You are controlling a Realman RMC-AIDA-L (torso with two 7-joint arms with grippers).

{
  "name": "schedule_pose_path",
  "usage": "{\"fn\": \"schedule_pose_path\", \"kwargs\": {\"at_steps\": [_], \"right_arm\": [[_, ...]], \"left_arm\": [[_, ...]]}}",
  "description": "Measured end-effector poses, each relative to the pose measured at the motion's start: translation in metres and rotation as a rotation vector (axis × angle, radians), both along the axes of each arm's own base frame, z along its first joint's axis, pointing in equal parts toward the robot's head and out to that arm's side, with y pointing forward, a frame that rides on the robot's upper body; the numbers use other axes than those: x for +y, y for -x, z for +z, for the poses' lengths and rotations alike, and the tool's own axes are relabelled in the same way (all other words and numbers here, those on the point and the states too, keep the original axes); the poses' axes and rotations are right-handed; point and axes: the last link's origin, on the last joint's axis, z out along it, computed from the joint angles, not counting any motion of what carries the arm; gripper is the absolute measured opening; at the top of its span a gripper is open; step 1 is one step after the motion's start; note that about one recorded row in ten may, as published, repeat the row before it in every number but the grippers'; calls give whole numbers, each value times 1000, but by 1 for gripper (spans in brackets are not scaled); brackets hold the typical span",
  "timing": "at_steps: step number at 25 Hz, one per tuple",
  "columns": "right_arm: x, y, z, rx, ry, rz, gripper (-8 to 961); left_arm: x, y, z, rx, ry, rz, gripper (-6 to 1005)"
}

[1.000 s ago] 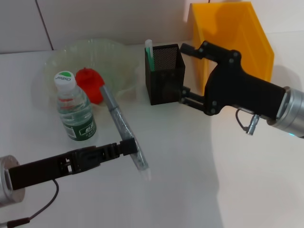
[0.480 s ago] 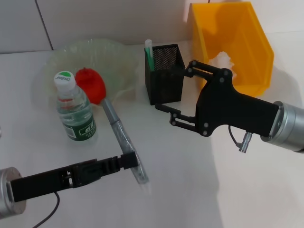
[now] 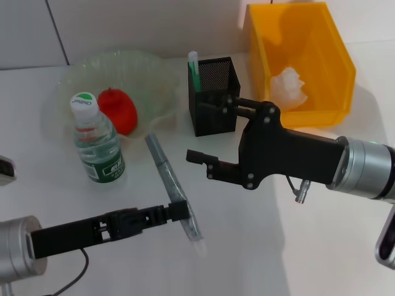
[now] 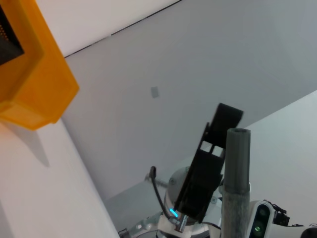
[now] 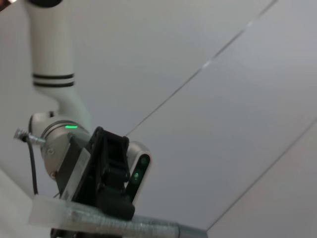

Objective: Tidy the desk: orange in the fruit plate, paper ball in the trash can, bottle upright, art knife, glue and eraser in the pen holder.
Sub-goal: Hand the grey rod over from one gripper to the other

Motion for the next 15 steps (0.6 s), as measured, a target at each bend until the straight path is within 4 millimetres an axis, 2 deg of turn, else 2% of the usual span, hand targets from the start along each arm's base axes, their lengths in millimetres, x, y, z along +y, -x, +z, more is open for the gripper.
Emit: {"fn": "schedule_pose_path", "kwargs": {"at_steps": [2,3,6,8,12,15], "right_arm": [[0,0,-1,-14,-22,24,622],[-2,-1,-2,-39,-58,64,622],[-3,-4,0,-64,-95,90,622],[-4,-11,3,-96,-124,98,621],[-6,-22,7,-138,-150,84,621],[-6,-33,18,-160,-193,54,621]], "left_arm": [[1,1,-5,20,12,11,138],[2,3,-16,75,55,33,138],[2,3,-16,75,55,33,138],[2,4,-28,156,140,49,138],[2,4,-29,162,152,54,138],[2,12,-26,165,143,104,138]]}}
